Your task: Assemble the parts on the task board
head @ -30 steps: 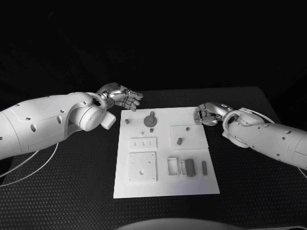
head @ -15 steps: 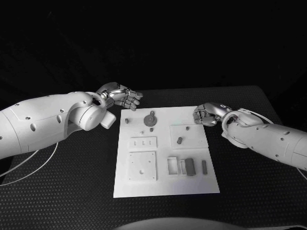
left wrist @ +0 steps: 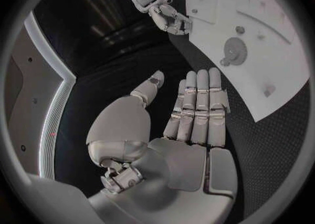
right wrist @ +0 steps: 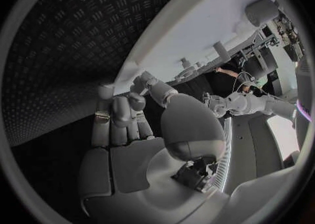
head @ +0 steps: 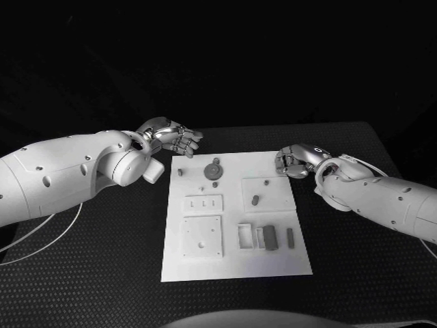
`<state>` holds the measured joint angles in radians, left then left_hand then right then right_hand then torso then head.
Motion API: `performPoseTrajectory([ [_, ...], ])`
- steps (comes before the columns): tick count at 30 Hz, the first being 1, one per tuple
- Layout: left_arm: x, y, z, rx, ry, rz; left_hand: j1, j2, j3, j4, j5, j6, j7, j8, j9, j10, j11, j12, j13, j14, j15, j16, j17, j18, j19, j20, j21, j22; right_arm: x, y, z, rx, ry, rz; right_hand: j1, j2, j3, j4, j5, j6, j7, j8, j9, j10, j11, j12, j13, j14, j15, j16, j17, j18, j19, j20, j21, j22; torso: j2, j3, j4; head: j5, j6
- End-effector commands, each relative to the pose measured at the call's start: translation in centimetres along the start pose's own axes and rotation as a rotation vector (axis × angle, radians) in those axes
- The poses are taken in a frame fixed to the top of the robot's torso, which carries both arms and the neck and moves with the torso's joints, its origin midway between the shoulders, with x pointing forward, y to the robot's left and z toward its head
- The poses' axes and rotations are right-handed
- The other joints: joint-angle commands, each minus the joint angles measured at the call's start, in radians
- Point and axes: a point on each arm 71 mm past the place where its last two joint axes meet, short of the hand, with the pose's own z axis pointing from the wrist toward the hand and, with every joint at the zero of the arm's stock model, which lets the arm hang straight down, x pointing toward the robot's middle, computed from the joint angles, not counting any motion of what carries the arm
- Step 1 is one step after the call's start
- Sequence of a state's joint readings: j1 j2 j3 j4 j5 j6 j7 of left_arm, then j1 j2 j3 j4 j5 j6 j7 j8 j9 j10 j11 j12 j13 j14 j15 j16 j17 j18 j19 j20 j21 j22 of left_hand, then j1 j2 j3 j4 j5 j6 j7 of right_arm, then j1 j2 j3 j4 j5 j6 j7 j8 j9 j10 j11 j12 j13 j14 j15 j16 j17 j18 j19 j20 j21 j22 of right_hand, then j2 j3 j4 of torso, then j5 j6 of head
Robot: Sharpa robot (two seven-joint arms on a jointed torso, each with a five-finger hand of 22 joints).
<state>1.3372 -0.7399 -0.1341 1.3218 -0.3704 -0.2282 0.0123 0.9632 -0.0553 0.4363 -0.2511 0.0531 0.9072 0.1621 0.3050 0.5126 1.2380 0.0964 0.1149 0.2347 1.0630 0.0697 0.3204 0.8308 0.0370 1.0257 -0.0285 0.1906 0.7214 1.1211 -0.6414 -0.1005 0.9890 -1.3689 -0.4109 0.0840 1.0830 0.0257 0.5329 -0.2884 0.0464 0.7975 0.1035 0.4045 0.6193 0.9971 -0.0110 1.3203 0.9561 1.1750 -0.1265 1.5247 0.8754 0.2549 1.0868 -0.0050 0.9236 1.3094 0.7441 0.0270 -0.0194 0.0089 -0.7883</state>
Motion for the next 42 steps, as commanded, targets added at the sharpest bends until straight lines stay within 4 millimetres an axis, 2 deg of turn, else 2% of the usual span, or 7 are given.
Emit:
performPoseTrajectory([
  [1,0.2,-0.2,0.0,0.013,0.013,-0.002,0.004,-0.007,-0.001,-0.007,-0.004,-0.006,0.000,-0.006,-0.001,-0.007,0.000,-0.004,0.001,0.004,0.000,-0.006,0.002,0.009,0.003,-0.001,-0.003,0.001,-0.2,0.1,0.0,0.003,-0.036,0.024,0.000,0.009,-0.002,-0.004,0.004,0.261,-0.034,0.006,0.007,-0.020,-0.025,0.006,0.003,0.003,-0.009,0.007,0.012,0.007,0.001,-0.006,0.007,0.018,0.000,0.0001,-0.0006,0.001,0.001],
  [12,0.3,-0.2,0.0,0.013,0.029,-0.002,0.003,0.003,0.002,-0.005,-0.004,0.005,-0.005,0.000,0.002,0.000,-0.004,-0.002,0.005,0.003,0.001,-0.010,0.005,0.009,0.001,0.000,-0.005,0.003,-0.2,0.5,-0.2,0.012,-0.036,0.032,0.005,0.011,-0.002,-0.005,0.004,0.260,-0.036,0.011,0.027,-0.019,-0.027,0.011,0.009,0.017,-0.011,0.013,0.041,0.007,0.000,-0.008,0.010,0.019,0.000,-0.0002,-0.0003,0.001,0.004],
  [20,0.9,-0.4,0.3,-0.010,0.006,0.037,0.002,0.010,0.003,-0.005,-0.004,0.011,-0.008,0.002,0.002,0.007,-0.006,0.000,0.008,0.003,0.001,-0.013,0.007,0.008,0.000,0.000,-0.006,0.005,-2.0,3.6,0.1,-0.032,-0.025,0.002,0.006,0.010,-0.002,-0.005,0.004,0.258,-0.036,0.012,0.032,-0.019,-0.028,0.012,0.010,0.015,-0.012,0.014,0.040,0.007,0.000,-0.008,0.011,0.019,-0.004,-0.0026,-0.0037,0.001,0.017],
  [26,2.0,-0.5,0.5,-0.061,0.012,0.051,-0.005,0.008,-0.001,-0.006,-0.004,-0.020,-0.012,-0.017,-0.009,0.020,-0.013,0.005,0.016,0.012,-0.002,-0.012,0.016,0.010,0.006,-0.002,-0.004,0.010,-2.6,6.4,0.2,-0.072,-0.010,0.009,0.007,0.010,-0.002,-0.005,0.004,0.258,-0.036,0.012,0.033,-0.019,-0.028,0.012,0.010,0.012,-0.012,0.013,0.035,0.007,-0.001,-0.008,0.011,0.019,-0.017,-0.0085,-0.0087,0.006,0.026],
  [33,3.8,-0.2,1.3,-0.108,0.026,0.082,-0.022,0.003,-0.007,0.002,-0.004,-0.016,-0.005,-0.016,-0.011,0.013,-0.010,0.001,0.020,0.008,-0.001,-0.017,0.020,0.009,0.002,-0.002,-0.007,0.012,-2.3,10.1,0.4,-0.107,0.043,0.006,0.007,0.010,-0.002,-0.005,0.004,0.257,-0.036,0.012,0.034,-0.020,-0.028,0.011,0.010,0.012,-0.012,0.013,0.036,0.007,-0.001,-0.008,0.011,0.019,-0.038,-0.0177,-0.0085,0.011,0.032],
  [38,5.0,0.1,1.4,-0.127,0.046,0.131,-0.042,-0.008,-0.015,0.014,-0.004,-0.007,0.001,-0.014,-0.014,0.043,-0.026,0.023,0.045,0.037,-0.014,-0.002,0.039,0.014,0.024,-0.012,0.006,0.024,-1.8,12.4,0.5,-0.116,0.051,0.025,0.008,0.009,-0.002,-0.005,0.004,0.256,-0.036,0.011,0.035,-0.020,-0.028,0.011,0.010,0.010,-0.012,0.013,0.031,0.007,-0.001,-0.009,0.012,0.019,-0.052,-0.0260,-0.0108,0.014,0.034],
  [42,6.2,0.6,1.2,-0.151,0.082,0.155,-0.044,-0.010,-0.017,0.016,-0.004,0.004,-0.004,-0.010,-0.016,0.059,-0.036,0.040,0.071,0.055,-0.025,0.014,0.062,0.014,0.038,-0.020,0.016,0.035,-1.6,13.6,0.5,-0.124,0.055,0.037,0.008,0.009,-0.002,-0.005,0.004,0.256,-0.036,0.011,0.036,-0.020,-0.028,0.010,0.010,0.011,-0.012,0.013,0.033,0.007,-0.001,-0.009,0.012,0.019,-0.060,-0.0290,-0.0092,0.018,0.030],
])
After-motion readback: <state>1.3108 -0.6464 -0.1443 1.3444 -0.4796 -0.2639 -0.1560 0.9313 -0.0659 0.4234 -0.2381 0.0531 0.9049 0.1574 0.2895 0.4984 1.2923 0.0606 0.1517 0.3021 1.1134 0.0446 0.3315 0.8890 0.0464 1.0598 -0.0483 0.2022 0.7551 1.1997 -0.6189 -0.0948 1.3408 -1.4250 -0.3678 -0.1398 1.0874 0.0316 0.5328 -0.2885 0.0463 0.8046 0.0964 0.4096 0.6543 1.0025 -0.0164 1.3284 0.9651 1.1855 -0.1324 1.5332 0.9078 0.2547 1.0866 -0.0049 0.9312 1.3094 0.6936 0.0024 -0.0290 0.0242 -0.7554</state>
